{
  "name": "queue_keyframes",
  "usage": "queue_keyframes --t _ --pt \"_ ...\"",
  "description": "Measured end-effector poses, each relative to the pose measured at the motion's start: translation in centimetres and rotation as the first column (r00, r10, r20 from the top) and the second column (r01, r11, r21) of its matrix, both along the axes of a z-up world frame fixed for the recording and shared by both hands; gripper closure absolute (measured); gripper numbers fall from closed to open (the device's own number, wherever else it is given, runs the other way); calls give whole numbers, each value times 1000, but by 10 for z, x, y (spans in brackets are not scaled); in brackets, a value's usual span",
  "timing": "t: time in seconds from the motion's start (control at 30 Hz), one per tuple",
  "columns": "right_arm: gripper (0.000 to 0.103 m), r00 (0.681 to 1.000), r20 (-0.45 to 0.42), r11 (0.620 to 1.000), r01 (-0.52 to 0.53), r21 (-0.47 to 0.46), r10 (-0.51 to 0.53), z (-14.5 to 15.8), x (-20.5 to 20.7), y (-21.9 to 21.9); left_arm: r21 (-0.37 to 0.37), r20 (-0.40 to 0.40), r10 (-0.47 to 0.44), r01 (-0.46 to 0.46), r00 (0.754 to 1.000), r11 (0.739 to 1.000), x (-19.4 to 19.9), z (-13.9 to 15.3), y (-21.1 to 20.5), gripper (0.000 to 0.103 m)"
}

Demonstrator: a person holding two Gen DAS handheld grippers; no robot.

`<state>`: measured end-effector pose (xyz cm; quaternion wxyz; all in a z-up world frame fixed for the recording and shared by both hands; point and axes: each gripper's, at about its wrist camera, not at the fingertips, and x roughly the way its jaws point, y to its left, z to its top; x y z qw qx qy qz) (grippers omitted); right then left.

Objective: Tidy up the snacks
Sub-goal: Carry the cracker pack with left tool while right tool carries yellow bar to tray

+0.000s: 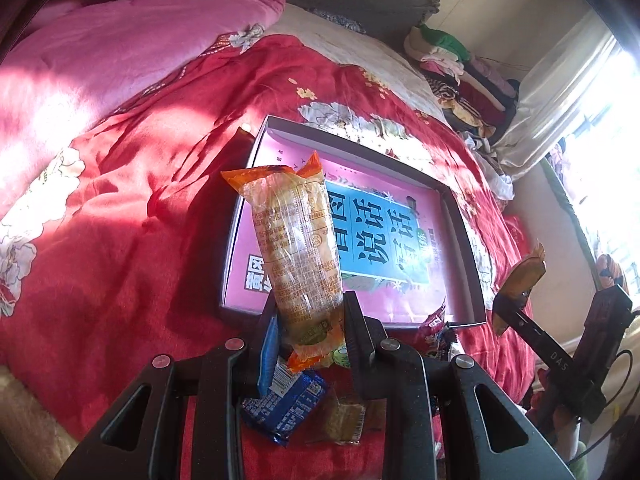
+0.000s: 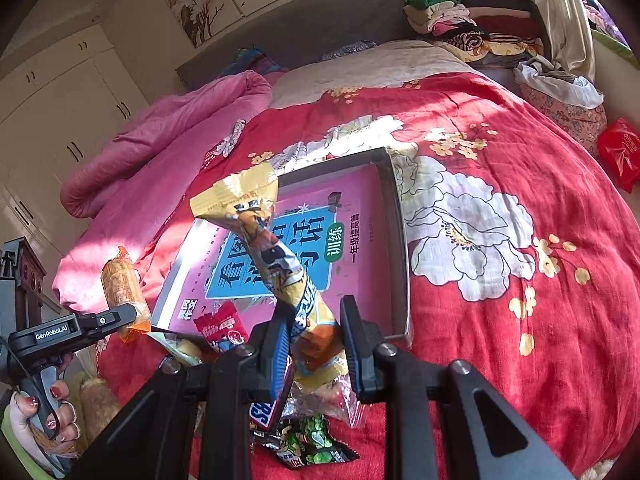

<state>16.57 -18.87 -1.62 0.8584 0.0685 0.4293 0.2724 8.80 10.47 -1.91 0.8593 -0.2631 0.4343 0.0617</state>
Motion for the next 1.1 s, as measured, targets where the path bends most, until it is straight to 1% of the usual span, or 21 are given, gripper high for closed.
queue_keyframes --t 0.13,0.33,0.5,0.7,0.93,1.1 --pt "78 1000 -5 1000 13 -10 -13 -3 9 6 25 9 -21 20 1000 999 10 -1 2 73" --pt "78 999 -29 998 42 -37 -43 -14 22 8 25 12 -46 46 999 999 22 -11 5 73" --pt "78 997 -38 997 59 -53 -61 -20 28 6 53 -9 -34 35 999 998 31 -20 8 73" --pt "78 997 -41 996 59 -68 -62 -24 35 9 138 -29 -48 51 998 989 42 -28 4 73" --pt "78 997 -44 992 62 -107 -67 -30 42 16 137 -48 -79 85 996 987 53 -41 0 73" --pt "78 996 -58 988 60 -139 -68 -38 46 20 168 -75 -88 99 993 981 59 -51 -5 73"
